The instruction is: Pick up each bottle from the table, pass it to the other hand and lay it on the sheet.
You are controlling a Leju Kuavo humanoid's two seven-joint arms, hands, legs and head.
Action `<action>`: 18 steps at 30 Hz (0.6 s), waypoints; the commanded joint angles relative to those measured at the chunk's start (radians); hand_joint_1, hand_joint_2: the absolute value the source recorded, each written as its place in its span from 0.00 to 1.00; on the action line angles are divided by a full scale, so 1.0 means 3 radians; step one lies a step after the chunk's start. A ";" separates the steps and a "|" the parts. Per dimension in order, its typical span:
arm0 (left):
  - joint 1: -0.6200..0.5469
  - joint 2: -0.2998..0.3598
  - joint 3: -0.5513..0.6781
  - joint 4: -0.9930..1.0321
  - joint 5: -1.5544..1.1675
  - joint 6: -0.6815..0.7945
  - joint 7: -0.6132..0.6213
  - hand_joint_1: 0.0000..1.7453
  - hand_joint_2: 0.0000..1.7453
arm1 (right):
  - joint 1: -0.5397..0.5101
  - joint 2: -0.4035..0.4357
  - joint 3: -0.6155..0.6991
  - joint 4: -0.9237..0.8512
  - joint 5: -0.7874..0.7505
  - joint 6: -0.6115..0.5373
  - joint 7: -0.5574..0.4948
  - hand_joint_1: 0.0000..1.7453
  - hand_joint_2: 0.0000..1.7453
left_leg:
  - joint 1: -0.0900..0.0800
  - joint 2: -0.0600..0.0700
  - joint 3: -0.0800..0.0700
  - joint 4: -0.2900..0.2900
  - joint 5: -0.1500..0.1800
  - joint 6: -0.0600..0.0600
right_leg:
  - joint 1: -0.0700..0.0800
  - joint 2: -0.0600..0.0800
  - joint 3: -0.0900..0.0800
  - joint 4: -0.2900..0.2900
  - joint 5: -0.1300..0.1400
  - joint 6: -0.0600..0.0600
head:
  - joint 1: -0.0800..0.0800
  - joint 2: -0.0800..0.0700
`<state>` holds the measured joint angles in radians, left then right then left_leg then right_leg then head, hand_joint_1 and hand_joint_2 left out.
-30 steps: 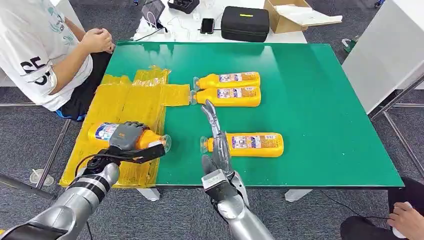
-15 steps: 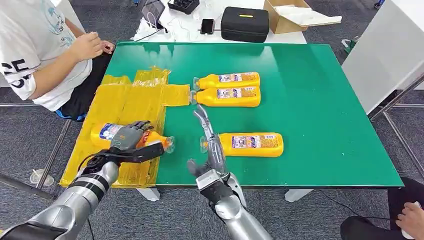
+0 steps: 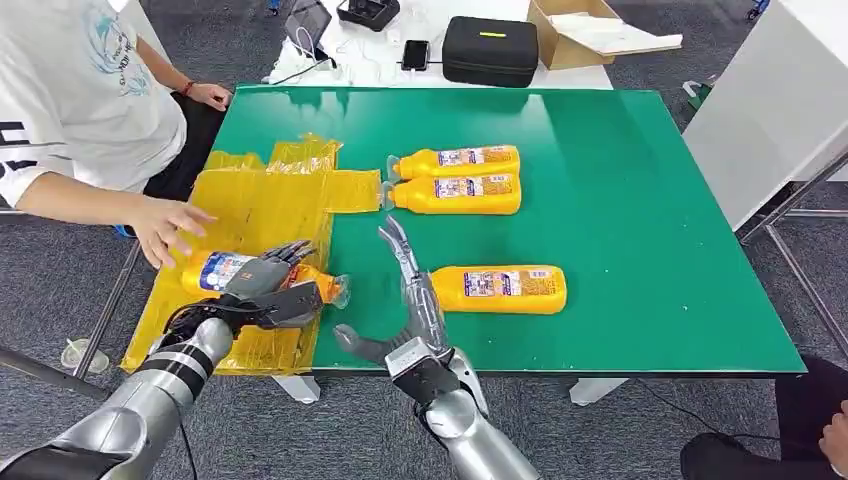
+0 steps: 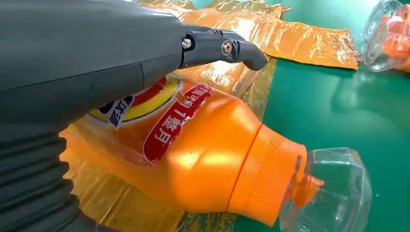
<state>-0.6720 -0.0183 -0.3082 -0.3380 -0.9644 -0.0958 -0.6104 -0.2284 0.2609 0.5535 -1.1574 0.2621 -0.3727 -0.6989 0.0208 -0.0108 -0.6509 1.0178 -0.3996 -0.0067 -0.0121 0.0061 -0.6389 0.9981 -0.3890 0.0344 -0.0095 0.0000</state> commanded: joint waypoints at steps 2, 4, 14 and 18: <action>-0.0072 0.0042 0.0038 0.0184 0.0065 -0.0378 -0.0048 0.00 1.00 | -0.0172 -0.0052 0.0026 0.0271 -0.0055 0.0014 0.0002 0.00 1.00 | -0.0001 0.0009 0.0017 -0.0002 -0.0004 0.0005 | 0.0001 0.0005 0.0015 -0.0003 -0.0002 -0.0003 | 0.0000 0.0000; -0.0069 0.0062 0.0169 0.0162 0.0272 -0.0615 -0.0217 0.00 1.00 | -0.0180 -0.0059 0.0028 0.0298 -0.0059 0.0014 0.0002 0.00 1.00 | -0.0001 0.0010 0.0019 -0.0003 -0.0005 0.0005 | 0.0001 0.0006 0.0018 -0.0004 -0.0002 -0.0004 | 0.0000 0.0000; 0.0540 -0.0408 0.1450 -0.1687 0.3001 0.1014 -0.0293 0.00 1.00 | -0.0520 -0.0285 -0.0177 0.0946 0.0942 -0.0241 0.1024 0.00 1.00 | 0.0001 -0.0001 0.0003 0.0002 -0.0001 0.0004 | 0.0002 -0.0006 0.0004 -0.0003 -0.0001 -0.0001 | 0.0001 0.0000; 0.0718 -0.0425 0.1675 -0.2095 0.3067 0.1072 -0.0293 0.00 1.00 | -0.0655 -0.0472 -0.0435 0.1090 0.1218 -0.0318 0.1313 0.00 1.00 | -0.0001 0.0008 0.0014 -0.0001 -0.0005 0.0007 | 0.0001 0.0001 0.0014 -0.0005 -0.0002 -0.0002 | 0.0000 0.0000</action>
<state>-0.5483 -0.0797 -0.0811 -0.6589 -0.1017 0.1818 -0.7023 -0.2951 0.2343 0.5319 -1.0336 0.5098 -0.4448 -0.4413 0.0206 -0.0101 -0.6517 1.0180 -0.3997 -0.0069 -0.0123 0.0065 -0.6405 0.9980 -0.3887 0.0347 -0.0095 0.0000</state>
